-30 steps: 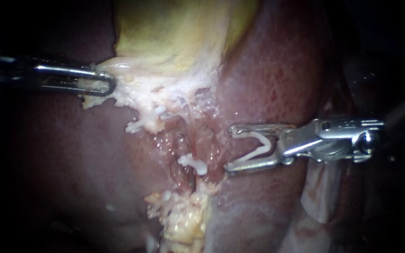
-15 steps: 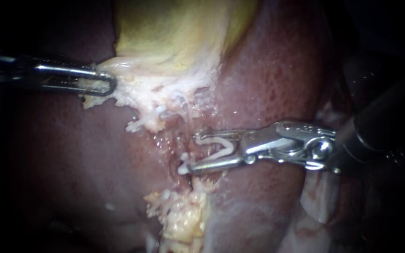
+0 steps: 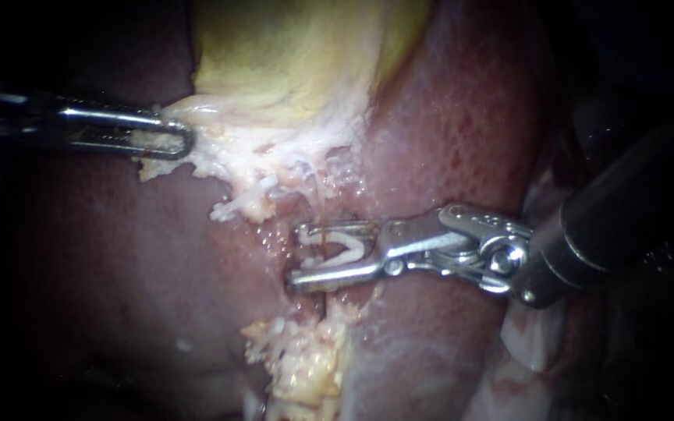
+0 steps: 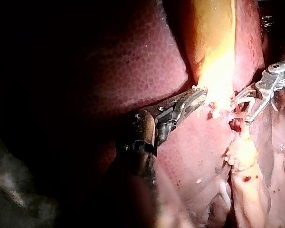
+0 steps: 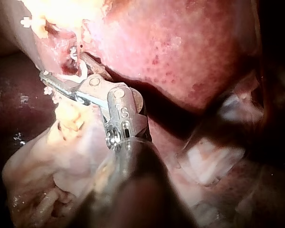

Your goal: Clipping second clip right tube

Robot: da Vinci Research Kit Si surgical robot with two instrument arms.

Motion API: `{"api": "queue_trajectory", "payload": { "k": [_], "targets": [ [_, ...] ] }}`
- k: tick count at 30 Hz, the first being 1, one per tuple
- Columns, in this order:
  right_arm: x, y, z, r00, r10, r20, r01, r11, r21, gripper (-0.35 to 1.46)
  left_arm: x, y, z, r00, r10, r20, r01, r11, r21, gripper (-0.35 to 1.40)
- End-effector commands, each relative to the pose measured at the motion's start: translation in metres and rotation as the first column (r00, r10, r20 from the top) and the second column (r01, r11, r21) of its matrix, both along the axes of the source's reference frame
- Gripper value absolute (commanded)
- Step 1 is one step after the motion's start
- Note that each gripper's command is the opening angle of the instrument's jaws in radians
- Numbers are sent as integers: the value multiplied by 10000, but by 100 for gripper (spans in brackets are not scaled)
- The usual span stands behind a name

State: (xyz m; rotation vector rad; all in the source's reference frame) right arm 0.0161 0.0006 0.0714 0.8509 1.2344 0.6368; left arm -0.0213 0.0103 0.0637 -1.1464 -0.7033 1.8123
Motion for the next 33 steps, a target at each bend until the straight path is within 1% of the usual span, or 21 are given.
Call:
{"api": "queue_trajectory", "payload": {
  "k": [1, 7, 9, 15, 18, 20, 22, 23, 26, 28, 31, 33],
  "targets": [
    [0, 0, -2, 9999, -92, -46, 92, 10000, -14, 45, 0, 0, 0, 10000, 0, -1, 0, 10000, 1, -35],
    [1, -7, -12, 9983, -485, -317, 489, 9987, 115, 44, 0, 0, 0, 10000, 0, -1, 0, 10000, 1, -35],
    [1, -8, -14, 9977, -557, -392, 562, 9983, 120, 44, 0, 0, 0, 10000, 0, -1, 0, 10000, 1, -35],
    [2, -9, -18, 9971, -613, -460, 619, 9980, 131, 41, 0, 0, 0, 10000, 0, -1, 0, 10000, 1, -35],
    [1, -9, -18, 9971, -612, -460, 619, 9980, 133, 35, 0, 0, 0, 10000, 0, -1, 0, 10000, 1, -35],
    [1, -9, -18, 9968, -637, -475, 644, 9978, 140, 25, 0, 0, 0, 10000, -1, -1, 1, 10000, 1, -35],
    [-1, -9, -19, 9969, -638, -467, 647, 9977, 199, 5, 0, 0, 0, 10000, -2, -2, 2, 10000, 1, -35],
    [-2, -10, -19, 9975, -588, -396, 607, 9970, 483, -5, -1, 0, 0, 10000, -3, -2, 3, 10000, 1, -35],
    [-3, -10, -21, 9986, -468, -258, 490, 9944, 934, -23, -1, 0, 0, 10000, -4, -3, 4, 10000, 1, -35],
    [-3, -10, -22, 9986, -464, -258, 486, 9944, 942, -35, -1, 0, 0, 10000, -6, -5, 6, 10000, 1, -35],
    [-4, -10, -25, 9989, -422, -199, 443, 9921, 1175, -35, -2, 0, 0, 10000, -8, -5, 8, 10000, 1, -35],
    [-5, -10, -25, 9995, -296, -134, 309, 9929, 1152, -35, -2, 0, 0, 10000, -8, -5, 8, 10000, 1, -35]
  ]
}}
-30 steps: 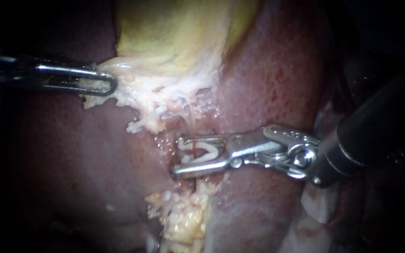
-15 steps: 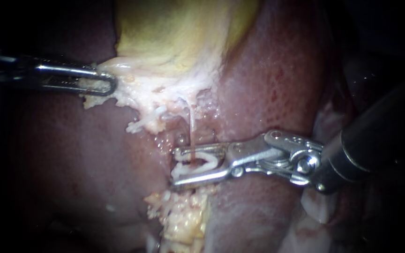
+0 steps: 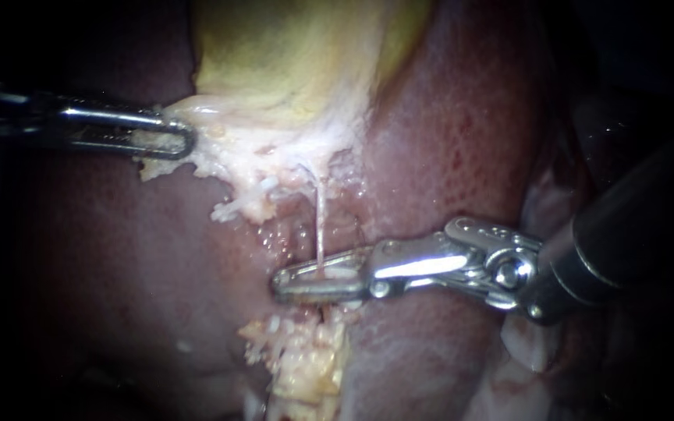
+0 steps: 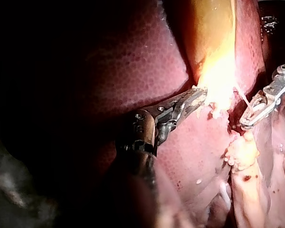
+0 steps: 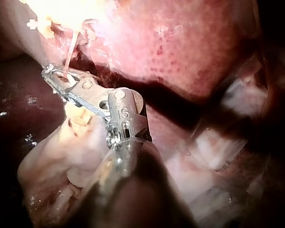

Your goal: Clipping second clip right tube

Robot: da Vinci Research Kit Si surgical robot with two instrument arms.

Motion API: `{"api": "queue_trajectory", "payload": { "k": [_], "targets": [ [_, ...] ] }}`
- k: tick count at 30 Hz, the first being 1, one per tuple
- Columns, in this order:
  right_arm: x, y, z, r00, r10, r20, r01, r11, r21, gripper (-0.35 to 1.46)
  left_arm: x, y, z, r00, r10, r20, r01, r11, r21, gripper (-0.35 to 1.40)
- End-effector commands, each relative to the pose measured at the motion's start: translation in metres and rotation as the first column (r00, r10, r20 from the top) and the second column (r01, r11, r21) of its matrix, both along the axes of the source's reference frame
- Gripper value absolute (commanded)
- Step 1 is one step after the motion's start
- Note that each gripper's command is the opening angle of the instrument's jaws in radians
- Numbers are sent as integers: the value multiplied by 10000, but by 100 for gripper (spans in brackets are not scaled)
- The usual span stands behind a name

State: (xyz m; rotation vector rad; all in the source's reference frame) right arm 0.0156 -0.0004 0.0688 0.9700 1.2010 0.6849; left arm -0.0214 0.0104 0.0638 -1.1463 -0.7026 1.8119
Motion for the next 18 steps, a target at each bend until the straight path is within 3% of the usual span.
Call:
{"api": "queue_trajectory", "payload": {
  "k": [1, 5, 18],
  "targets": [
    [-1, 0, 0, 10000, 97, 11, -97, 10000, -20, -35, 0, 0, 0, 10000, -1, -3, 1, 10000, 1, -35],
    [-2, 0, 0, 9998, 22, 201, -21, 10000, -63, -35, 0, 0, 0, 10000, -1, -3, 1, 10000, 1, -35],
    [-2, -2, 4, 9998, 24, 208, -22, 10000, -88, -35, -1, 1, 1, 10000, 0, -2, 0, 10000, 1, -35]
  ]
}}
